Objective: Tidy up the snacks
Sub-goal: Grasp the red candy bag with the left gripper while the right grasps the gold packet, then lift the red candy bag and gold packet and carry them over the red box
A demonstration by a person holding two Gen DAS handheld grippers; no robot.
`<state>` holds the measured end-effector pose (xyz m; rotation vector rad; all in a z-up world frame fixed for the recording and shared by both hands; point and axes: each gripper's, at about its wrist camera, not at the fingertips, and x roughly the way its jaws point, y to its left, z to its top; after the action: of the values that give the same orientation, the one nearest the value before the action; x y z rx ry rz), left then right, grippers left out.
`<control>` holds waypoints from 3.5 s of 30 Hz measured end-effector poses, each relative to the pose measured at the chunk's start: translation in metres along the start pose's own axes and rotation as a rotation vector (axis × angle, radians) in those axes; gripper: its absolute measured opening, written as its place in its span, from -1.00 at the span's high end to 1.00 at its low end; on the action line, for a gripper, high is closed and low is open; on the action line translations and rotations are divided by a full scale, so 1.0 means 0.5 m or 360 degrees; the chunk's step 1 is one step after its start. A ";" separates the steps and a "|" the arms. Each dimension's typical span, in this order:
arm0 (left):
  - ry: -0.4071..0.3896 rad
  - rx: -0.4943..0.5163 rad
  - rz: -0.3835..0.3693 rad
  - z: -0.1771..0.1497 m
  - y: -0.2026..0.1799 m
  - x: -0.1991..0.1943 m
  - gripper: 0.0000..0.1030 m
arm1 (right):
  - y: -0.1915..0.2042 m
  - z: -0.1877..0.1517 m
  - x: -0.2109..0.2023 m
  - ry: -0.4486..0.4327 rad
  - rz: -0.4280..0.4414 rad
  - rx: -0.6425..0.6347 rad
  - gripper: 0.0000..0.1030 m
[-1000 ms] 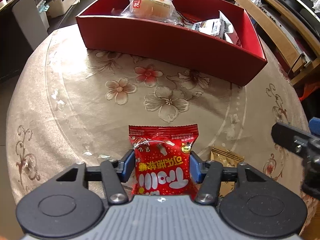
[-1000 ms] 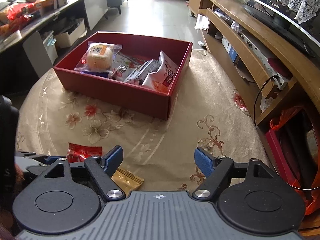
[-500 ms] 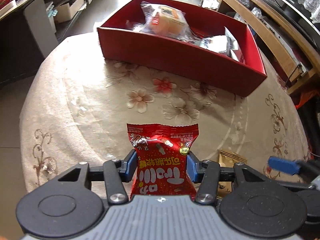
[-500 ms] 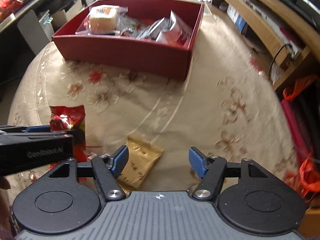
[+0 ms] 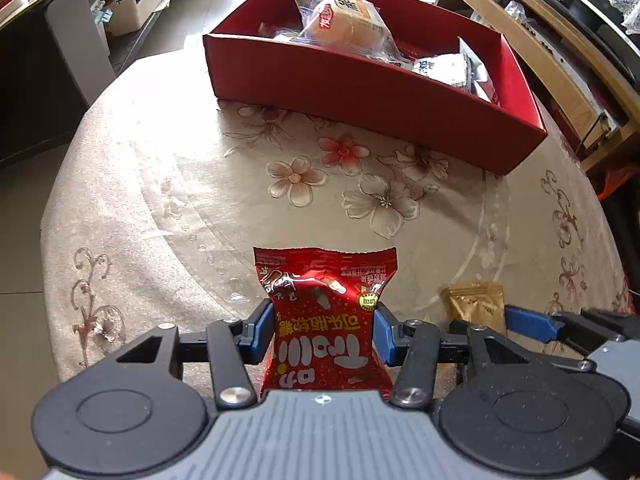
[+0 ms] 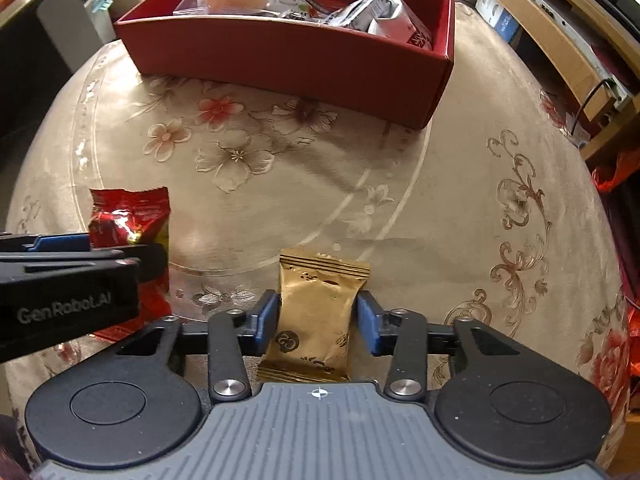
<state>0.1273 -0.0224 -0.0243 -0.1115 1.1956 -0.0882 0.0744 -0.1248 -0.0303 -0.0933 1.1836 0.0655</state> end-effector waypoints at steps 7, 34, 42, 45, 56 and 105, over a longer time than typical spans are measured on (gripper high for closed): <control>-0.0003 0.0021 -0.0006 0.006 -0.007 0.001 0.09 | -0.020 0.011 -0.027 -0.0076 -0.0022 -0.0023 0.08; -0.0106 0.0058 -0.0018 0.047 -0.028 -0.034 0.09 | -0.058 0.052 -0.089 -0.0280 0.0034 0.0017 0.08; -0.0146 0.0080 -0.0017 0.073 -0.040 -0.045 0.09 | -0.068 0.073 -0.100 -0.0324 0.0038 0.0035 0.08; -0.0170 0.0081 -0.0021 0.088 -0.043 -0.053 0.09 | -0.075 0.082 -0.106 -0.0346 0.0049 0.0059 0.08; -0.0225 0.0098 -0.0028 0.138 -0.058 -0.062 0.09 | -0.091 0.124 -0.118 -0.0425 0.0059 0.0121 0.08; -0.0469 0.0187 0.0046 0.405 -0.111 0.061 0.03 | -0.175 0.331 0.023 -0.0518 0.0158 0.0369 0.03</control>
<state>0.3265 -0.0731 0.0284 -0.0034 0.8954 -0.1124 0.2398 -0.1942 0.0243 0.1750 0.8627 0.0289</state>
